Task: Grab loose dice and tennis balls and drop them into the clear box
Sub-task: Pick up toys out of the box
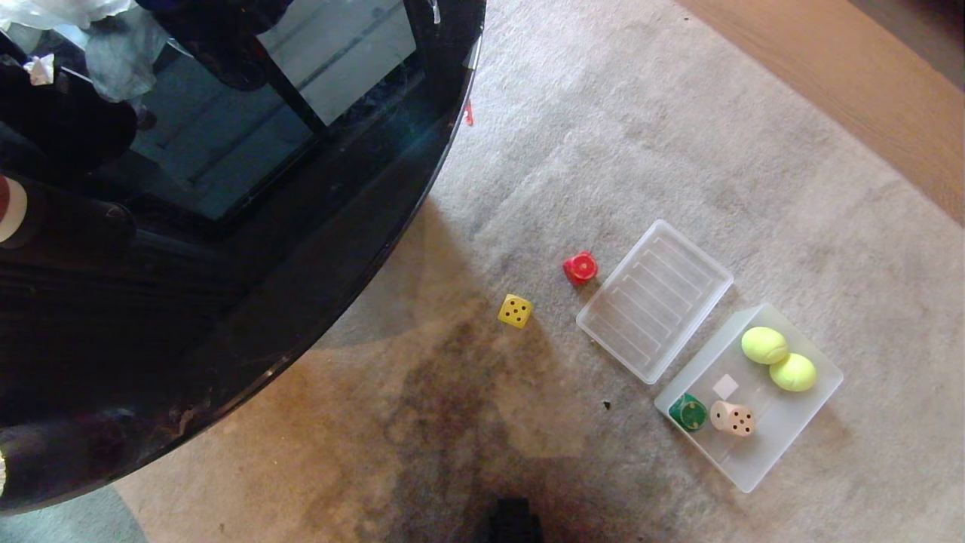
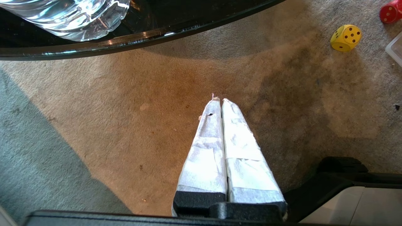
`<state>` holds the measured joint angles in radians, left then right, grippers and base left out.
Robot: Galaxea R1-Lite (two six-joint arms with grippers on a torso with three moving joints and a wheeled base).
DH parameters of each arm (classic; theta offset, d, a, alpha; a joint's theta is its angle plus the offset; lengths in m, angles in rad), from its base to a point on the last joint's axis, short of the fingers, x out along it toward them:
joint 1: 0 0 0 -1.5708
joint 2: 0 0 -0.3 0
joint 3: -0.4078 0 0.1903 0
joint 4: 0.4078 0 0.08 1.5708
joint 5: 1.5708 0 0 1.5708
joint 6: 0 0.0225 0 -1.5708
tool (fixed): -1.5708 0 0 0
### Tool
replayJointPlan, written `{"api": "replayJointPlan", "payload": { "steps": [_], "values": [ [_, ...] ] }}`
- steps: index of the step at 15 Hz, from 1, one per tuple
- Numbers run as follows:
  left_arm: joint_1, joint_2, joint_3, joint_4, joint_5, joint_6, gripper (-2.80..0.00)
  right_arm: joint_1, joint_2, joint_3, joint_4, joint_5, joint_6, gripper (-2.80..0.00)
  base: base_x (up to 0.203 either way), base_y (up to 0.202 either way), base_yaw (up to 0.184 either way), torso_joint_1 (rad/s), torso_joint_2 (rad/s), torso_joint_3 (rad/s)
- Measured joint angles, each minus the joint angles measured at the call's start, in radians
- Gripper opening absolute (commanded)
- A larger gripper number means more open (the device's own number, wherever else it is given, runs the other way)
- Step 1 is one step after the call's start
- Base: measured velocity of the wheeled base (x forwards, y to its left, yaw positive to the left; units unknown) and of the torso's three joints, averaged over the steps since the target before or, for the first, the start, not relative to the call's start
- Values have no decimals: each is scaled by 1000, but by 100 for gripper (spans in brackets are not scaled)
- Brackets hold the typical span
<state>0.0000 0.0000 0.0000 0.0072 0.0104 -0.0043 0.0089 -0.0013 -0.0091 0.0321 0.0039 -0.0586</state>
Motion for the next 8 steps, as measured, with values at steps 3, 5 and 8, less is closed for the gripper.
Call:
{"api": "replayJointPlan", "payload": {
  "steps": [3, 5, 8],
  "values": [
    [0, 0, 0, 1, 0, 0, -280, 0, -1, 0, 0, 0, 1, -280, 0, 0, 0, 0, 0, 0],
    [0, 0, 0, 0, 0, 0, -280, 0, -1, 0, 0, -2, 4, -280, 0, 0, 0, 0, 0, 0],
    [0, 0, 0, 0, 0, 0, -280, 0, -1, 0, 0, -1, 2, -280, 0, 0, 0, 0, 0, 0]
  ]
}}
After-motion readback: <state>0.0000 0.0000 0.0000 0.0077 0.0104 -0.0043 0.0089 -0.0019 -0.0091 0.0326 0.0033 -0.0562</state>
